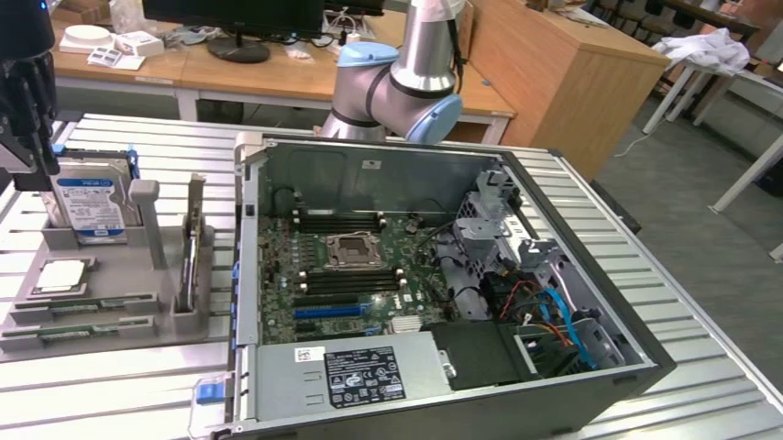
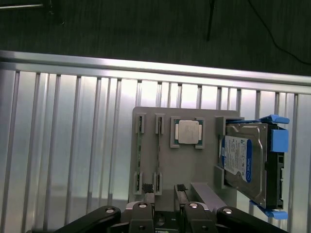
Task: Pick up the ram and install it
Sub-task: 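Pick up the ram and move it above insertion slot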
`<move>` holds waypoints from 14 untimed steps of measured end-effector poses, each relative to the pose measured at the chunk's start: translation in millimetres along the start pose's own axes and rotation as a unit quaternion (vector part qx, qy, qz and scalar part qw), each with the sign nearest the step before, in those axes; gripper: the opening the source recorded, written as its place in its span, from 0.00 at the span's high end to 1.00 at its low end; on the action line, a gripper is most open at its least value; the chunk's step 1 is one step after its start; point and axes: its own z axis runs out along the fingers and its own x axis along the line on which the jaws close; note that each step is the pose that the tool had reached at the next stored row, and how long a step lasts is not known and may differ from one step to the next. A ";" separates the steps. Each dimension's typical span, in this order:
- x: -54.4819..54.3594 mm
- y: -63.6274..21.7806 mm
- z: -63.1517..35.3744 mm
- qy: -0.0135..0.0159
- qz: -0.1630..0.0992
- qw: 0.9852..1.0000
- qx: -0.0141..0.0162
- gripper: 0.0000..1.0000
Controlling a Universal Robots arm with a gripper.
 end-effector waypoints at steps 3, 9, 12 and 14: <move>0.0 0.0 0.0 0.000 0.000 1.000 0.000 0.70; 0.0 0.0 0.0 0.000 0.000 1.000 0.000 0.70; 0.0 -0.1 1.7 0.000 0.000 1.000 0.000 0.70; 0.1 -0.2 5.2 0.000 0.000 1.000 0.000 0.70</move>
